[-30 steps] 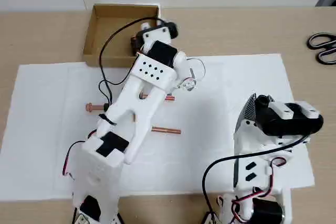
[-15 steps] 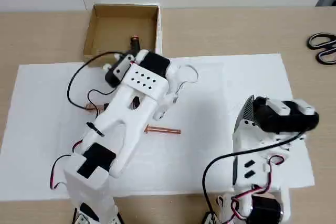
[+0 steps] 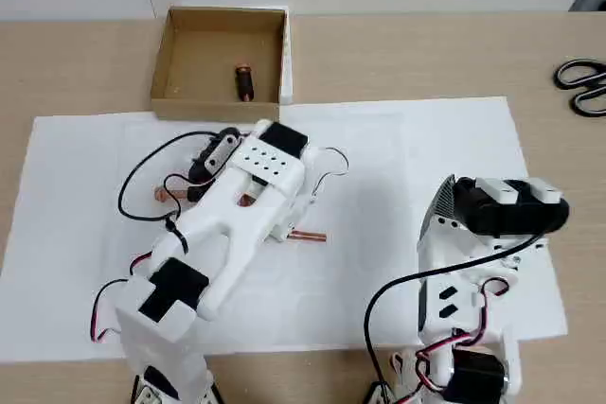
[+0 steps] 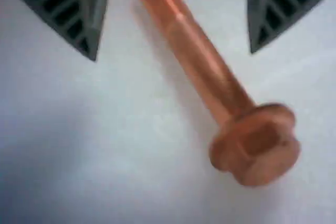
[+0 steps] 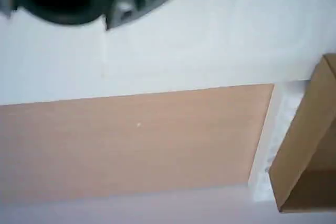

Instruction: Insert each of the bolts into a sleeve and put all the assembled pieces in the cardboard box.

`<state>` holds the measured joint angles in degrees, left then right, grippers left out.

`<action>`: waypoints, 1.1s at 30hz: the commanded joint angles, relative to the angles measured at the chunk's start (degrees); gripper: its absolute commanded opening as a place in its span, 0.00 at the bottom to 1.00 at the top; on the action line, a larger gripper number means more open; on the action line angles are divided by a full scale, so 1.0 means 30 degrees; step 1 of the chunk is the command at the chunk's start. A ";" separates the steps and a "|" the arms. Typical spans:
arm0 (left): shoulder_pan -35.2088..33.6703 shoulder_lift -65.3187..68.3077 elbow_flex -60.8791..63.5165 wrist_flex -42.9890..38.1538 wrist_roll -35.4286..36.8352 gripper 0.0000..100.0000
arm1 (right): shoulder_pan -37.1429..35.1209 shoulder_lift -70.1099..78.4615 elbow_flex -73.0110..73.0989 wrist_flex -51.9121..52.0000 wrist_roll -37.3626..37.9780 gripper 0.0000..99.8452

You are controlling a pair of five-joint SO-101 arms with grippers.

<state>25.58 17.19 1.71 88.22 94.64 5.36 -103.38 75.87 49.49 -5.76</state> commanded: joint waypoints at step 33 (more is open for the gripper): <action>-0.1348 -0.1407 0.0308 -0.2579 0.1143 0.18 | 0.0044 -0.0190 -0.0234 -0.0484 0.0147 0.00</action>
<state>22.15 15.34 6.90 79.08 97.80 5.36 -103.38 75.87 49.49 -5.76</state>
